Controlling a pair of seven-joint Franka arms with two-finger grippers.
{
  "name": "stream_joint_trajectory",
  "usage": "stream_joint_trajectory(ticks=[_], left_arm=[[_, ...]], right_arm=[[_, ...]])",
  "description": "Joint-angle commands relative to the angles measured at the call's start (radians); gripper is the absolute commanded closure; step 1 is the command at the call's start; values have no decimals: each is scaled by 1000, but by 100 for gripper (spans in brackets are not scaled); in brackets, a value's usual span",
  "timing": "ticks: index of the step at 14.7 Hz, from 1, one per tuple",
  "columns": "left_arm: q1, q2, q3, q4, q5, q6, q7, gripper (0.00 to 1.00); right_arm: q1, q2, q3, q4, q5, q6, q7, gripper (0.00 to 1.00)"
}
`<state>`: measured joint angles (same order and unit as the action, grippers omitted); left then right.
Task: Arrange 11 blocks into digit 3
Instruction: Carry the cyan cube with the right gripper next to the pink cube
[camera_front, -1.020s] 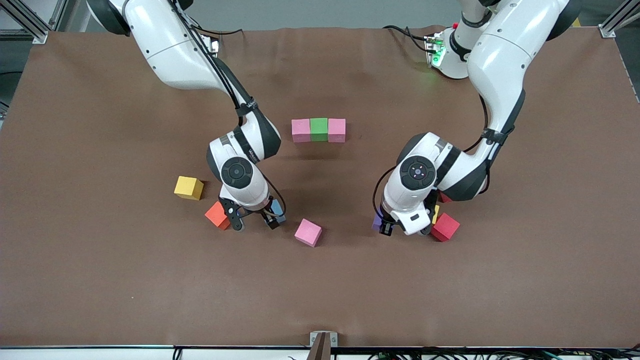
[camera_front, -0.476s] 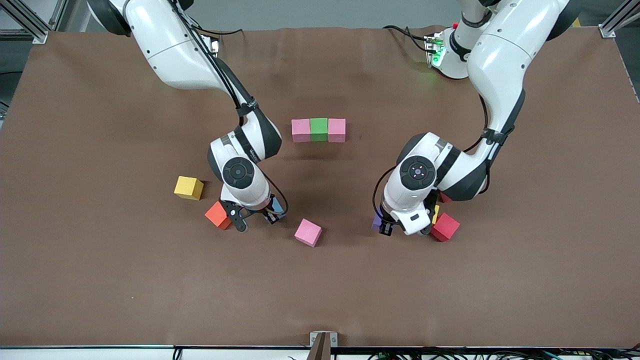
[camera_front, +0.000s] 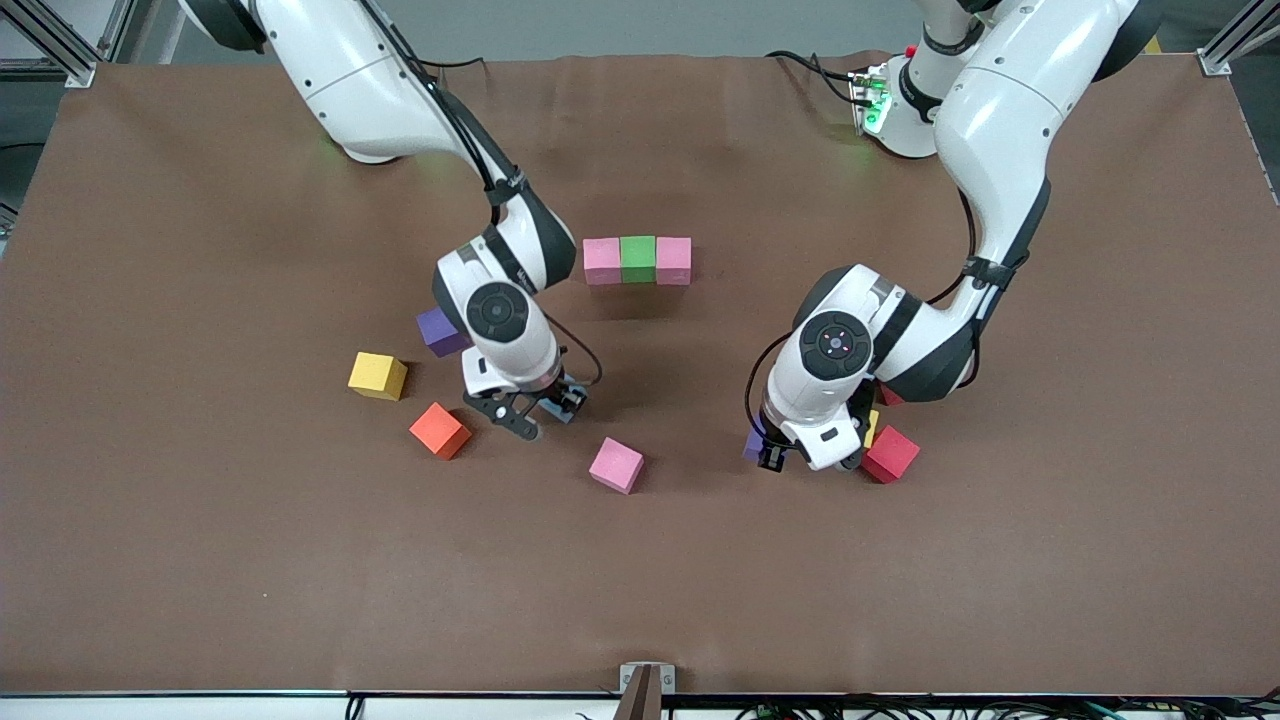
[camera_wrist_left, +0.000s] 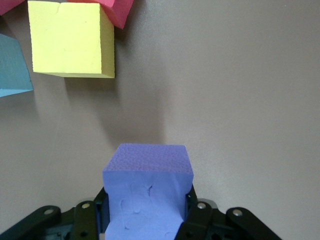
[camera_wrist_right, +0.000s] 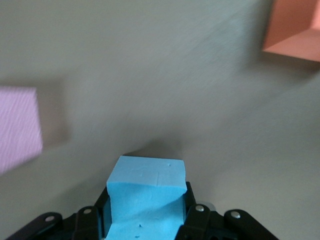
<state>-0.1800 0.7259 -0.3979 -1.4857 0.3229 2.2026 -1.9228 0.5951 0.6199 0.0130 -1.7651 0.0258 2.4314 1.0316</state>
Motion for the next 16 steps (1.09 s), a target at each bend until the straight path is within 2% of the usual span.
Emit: stream_joint_trajectory(ticks=[1,5,16], left_arm=[[4,-14,-6,5,-12,-20,-1,68],[4,-14,-6,8,-13,-20,-1,68],[4,-13,-6,8,-12,-20,-1,68]], right_arm=[[40,-130,4,-181,-13,69,-82,97],[89,-163,7,-232,-13,69,-247,97],[218,-163,4,-267,-24,58,-308,97]])
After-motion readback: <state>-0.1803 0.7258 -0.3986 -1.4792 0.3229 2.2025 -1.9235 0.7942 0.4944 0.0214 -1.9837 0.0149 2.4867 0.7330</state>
